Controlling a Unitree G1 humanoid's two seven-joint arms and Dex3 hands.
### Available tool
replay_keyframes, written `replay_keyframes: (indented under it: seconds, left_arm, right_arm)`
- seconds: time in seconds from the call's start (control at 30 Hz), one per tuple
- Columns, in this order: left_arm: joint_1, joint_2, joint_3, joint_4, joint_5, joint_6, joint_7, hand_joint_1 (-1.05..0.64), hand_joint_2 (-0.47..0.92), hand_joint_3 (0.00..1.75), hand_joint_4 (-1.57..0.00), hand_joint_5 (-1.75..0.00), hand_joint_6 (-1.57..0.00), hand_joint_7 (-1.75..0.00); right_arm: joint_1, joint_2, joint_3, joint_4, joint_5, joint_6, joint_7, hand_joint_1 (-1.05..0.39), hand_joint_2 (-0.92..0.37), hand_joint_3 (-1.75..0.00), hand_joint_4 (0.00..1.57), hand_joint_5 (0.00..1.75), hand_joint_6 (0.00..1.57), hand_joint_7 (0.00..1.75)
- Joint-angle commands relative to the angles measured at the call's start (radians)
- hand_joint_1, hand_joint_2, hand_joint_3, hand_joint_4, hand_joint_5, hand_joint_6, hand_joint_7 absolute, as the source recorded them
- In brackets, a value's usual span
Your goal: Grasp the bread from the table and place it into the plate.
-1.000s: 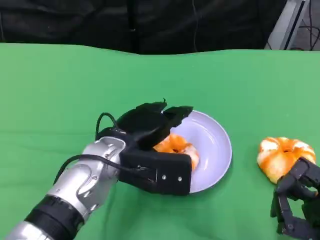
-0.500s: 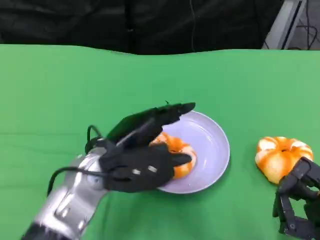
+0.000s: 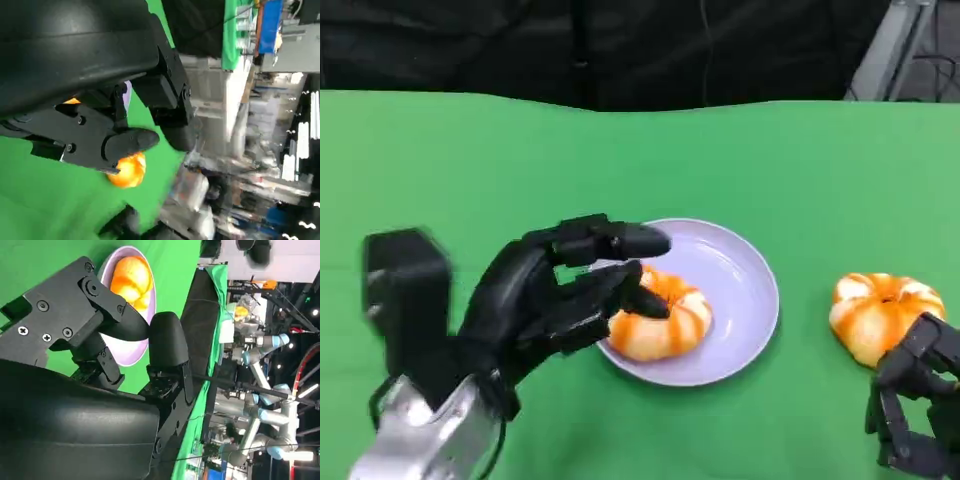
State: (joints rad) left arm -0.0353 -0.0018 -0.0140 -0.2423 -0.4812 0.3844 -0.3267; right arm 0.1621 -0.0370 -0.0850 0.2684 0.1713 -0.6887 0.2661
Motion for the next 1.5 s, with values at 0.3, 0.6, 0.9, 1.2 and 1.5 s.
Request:
replay_keyframes:
  seconds: [0.3,0.6,0.9,1.2,1.5]
  left_arm:
    - [0.305,0.107,0.156,-0.165,-0.250,0.058,-0.154,-0.13,0.63,1.07,-0.90,-1.75,-0.80,-1.74]
    - [0.415,0.127,0.213,-0.006,-0.217,-0.116,-0.311,-0.15,0.73,0.88,-0.91,-1.75,-0.80,-1.73]
    - [0.376,0.124,0.220,0.166,-0.176,-0.229,-0.366,-0.15,0.73,0.87,-0.92,-1.75,-0.83,-1.71]
    - [0.343,0.128,0.236,0.222,-0.152,-0.279,-0.367,-0.13,0.72,0.93,-0.92,-1.75,-0.81,-1.73]
    - [0.315,0.128,0.265,0.239,-0.158,-0.283,-0.378,-0.13,0.72,0.91,-0.93,-1.75,-0.80,-1.75]
  right_arm:
    - [0.004,-0.011,-0.010,-0.017,-0.002,0.004,-0.001,-0.15,-0.50,-1.27,0.89,1.75,0.75,1.69]
    - [-0.002,-0.015,-0.011,-0.005,0.004,-0.006,0.004,-0.15,-0.47,-1.33,0.90,1.75,0.76,1.67]
    - [-0.006,-0.021,-0.014,0.007,0.005,-0.017,0.012,-0.16,-0.47,-1.31,0.90,1.75,0.76,1.68]
    - [-0.004,-0.018,-0.012,0.001,-0.001,-0.007,0.010,-0.16,-0.48,-1.32,0.90,1.75,0.76,1.68]
    - [-0.007,-0.020,-0.008,0.011,0.006,-0.021,0.035,-0.15,-0.47,-1.32,0.89,1.75,0.75,1.68]
